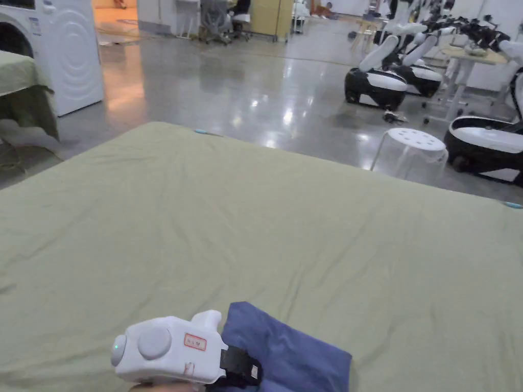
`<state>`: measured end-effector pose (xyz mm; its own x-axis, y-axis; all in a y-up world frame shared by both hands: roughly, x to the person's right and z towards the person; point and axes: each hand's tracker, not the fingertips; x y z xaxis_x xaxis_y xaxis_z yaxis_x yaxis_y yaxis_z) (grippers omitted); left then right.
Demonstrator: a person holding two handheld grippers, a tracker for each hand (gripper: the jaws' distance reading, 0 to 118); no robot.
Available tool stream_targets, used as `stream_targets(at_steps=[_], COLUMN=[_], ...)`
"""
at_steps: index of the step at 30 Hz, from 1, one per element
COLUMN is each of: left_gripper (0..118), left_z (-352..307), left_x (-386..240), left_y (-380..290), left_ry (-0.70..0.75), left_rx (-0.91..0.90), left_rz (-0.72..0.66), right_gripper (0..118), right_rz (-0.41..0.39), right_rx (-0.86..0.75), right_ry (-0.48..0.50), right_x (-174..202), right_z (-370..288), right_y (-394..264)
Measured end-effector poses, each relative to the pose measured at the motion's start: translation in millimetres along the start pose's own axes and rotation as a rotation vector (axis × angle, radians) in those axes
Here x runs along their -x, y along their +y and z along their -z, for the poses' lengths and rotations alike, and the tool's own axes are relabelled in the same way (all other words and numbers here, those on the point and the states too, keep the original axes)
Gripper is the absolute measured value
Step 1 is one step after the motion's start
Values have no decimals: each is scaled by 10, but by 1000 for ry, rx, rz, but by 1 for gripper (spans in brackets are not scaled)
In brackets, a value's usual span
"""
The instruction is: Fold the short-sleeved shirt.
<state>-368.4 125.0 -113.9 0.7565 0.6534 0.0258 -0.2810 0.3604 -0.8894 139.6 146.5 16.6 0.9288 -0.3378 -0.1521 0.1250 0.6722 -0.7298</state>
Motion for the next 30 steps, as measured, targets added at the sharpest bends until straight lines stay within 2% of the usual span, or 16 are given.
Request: stream_targets(at_steps=[5,8,9,12,13,15,17,19,20,21,24,28,30], left_gripper=[21,21,21,21,21,21,23,37,49,66,68,68,68], left_z=[-1091,-1608,-1767,-2077,-2123,-2157,-2125,-2149,-2217,-2325,-2781,-3009,-2834], left_x=[1282,1839,2020,2315,2383,2461,2410,2239,2212,2195,2030,1194,676], left_y=[416,662,750,966,1011,1053,1066,975,944,916,861,592,488], left_ry=[185,351,360,479,498,433,436,512,521,539,582,795,794], left_rx=[-106,-158,-173,-188,-179,-151,-140,-150,-177,-200,-330,-560,-655], left_rz=[-94,-84,-118,-102,-100,-129,-114,-58,-51,-45,-99,125,216], right_gripper=[1,1,1,1,1,1,1,1,1,1,1,1,1], right_rz=[-16,0,0,-13,-18,-23,-23,-25,-26,-24,-27,-86,-113], right_rx=[26,34,38,43,43,39,42,47,47,45,30,-34,-129], right_ry=[-26,-19,-28,-39,-41,-41,-39,-27,-22,-19,-1,-23,-35], right_x=[242,345,387,482,514,566,591,621,624,631,637,690,742], right_z=[13,13,22,13,6,0,8,25,29,24,-37,-163,-247], right_y=[-114,-140,-148,-159,-160,-167,-177,-188,-188,-188,-153,61,243])
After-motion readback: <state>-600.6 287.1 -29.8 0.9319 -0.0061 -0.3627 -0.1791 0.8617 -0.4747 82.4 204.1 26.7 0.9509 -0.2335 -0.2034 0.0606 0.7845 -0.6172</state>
